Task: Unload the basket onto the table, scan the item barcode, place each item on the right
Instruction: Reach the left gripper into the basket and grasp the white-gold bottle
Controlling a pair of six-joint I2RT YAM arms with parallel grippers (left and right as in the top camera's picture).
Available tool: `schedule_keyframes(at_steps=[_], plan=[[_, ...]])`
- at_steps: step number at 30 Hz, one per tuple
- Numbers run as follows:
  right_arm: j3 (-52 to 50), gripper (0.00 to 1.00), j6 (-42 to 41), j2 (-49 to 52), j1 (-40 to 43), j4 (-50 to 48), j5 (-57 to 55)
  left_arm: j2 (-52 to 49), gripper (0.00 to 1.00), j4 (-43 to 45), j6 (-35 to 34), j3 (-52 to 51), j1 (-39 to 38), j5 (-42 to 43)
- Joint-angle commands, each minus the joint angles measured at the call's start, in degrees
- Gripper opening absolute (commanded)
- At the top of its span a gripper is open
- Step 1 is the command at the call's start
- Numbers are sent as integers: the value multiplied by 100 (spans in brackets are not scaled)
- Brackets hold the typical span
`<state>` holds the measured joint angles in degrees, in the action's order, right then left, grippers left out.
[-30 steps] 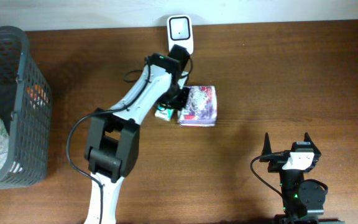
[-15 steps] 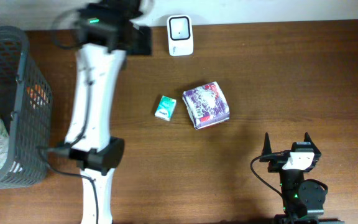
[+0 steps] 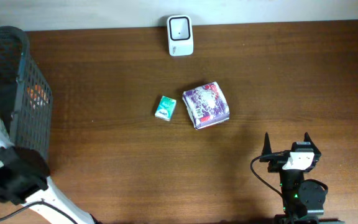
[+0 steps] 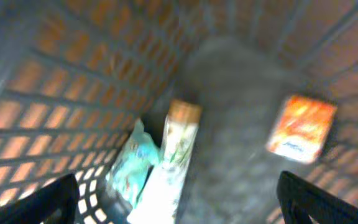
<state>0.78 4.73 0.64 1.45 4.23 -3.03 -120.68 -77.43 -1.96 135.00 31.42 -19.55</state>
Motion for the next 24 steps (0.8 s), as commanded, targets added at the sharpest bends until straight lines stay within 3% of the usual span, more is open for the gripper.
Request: schedule_keyframes(at_steps=[1, 3, 8, 9, 17, 21, 22, 23, 24], plan=[[-46, 99, -4, -28, -33, 9, -66, 63, 99, 870, 426, -1458, 365, -37], [-46, 99, -4, -28, -33, 9, -66, 63, 99, 1495, 990, -2334, 466, 262], [-46, 99, -4, -28, -33, 9, -66, 13, 92, 2465, 1069, -3377, 476, 214], [-46, 99, -2, -28, -33, 9, -66, -48, 86, 2524, 1069, -3473, 505, 173], [-46, 99, -4, -28, -33, 9, -66, -592, 86, 2273, 1067, -3484, 846, 177], [-46, 99, -4, -28, -33, 9, -66, -673, 46, 2221, 1067, -3480, 855, 175], [-46, 99, -4, -28, -33, 9, -66, -638, 27, 2164, 1064, -3390, 846, 177], [-46, 99, -4, -28, -33, 9, -66, -597, 16, 2122, 1060, -3287, 844, 186], [-46, 99, -4, -28, -33, 9, -66, -470, 11, 2002, 997, -3014, 844, 409]])
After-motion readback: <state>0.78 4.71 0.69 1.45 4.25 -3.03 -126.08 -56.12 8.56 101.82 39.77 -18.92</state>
